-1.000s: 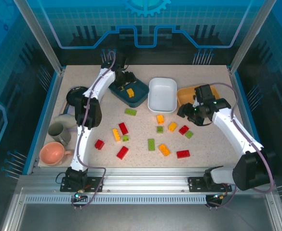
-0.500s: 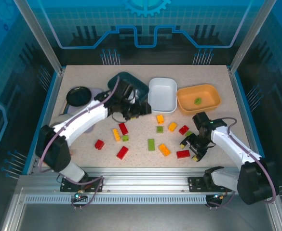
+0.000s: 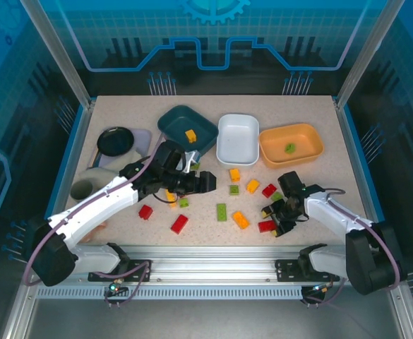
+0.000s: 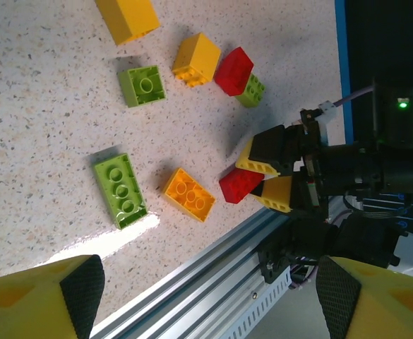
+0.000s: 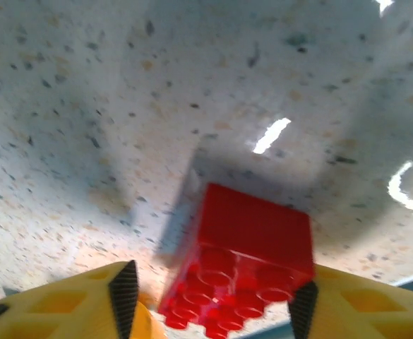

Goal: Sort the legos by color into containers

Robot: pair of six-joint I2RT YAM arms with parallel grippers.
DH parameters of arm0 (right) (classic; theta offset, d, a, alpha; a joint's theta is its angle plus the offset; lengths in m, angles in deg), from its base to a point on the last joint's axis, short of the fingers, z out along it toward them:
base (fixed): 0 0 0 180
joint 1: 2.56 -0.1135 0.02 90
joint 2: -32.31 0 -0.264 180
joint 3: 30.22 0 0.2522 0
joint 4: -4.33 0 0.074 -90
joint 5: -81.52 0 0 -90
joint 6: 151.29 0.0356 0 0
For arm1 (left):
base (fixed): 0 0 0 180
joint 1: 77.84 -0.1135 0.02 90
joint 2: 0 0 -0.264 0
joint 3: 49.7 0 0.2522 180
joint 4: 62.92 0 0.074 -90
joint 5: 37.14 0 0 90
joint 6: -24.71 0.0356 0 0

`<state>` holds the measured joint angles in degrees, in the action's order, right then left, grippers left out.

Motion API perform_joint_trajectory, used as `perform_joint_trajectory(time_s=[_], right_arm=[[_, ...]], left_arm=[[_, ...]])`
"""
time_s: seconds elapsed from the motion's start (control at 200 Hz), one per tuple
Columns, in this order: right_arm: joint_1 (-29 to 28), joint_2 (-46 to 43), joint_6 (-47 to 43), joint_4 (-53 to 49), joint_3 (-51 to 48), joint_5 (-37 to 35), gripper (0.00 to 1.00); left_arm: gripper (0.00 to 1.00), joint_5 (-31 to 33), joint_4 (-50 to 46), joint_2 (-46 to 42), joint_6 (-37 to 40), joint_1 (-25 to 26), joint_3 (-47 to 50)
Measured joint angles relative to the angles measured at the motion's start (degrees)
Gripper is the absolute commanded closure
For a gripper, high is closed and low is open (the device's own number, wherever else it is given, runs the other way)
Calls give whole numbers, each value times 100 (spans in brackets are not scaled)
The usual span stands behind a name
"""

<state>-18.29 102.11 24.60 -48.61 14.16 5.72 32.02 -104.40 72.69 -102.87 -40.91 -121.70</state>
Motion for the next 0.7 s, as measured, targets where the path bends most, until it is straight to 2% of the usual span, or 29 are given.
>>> perform_joint_trajectory(time_s=[0.075, 0.27, 0.385, 0.45, 0.54, 0.7], right_arm=[[0, 111, 28, 170, -55, 0, 53], [2, 79, 37, 111, -68, -2, 73], [-26, 57, -310, -170, 234, -291, 75], [-138, 105, -741, -522, 927, -599, 75], [-310, 431, -1445, -675, 2365, -927, 75], [-428, 1803, -2632, -605, 4627, -1154, 75]], left_arm=[[18, 2, 26, 0, 0, 0, 0], [18, 63, 26, 0, -4, 0, -20], [19, 240, -44, 17, -52, -9, -177], [19, 365, -107, 66, -133, -48, -422], [19, 492, -127, 170, -234, -205, -817], [19, 708, -173, 417, -422, -636, -1370]])
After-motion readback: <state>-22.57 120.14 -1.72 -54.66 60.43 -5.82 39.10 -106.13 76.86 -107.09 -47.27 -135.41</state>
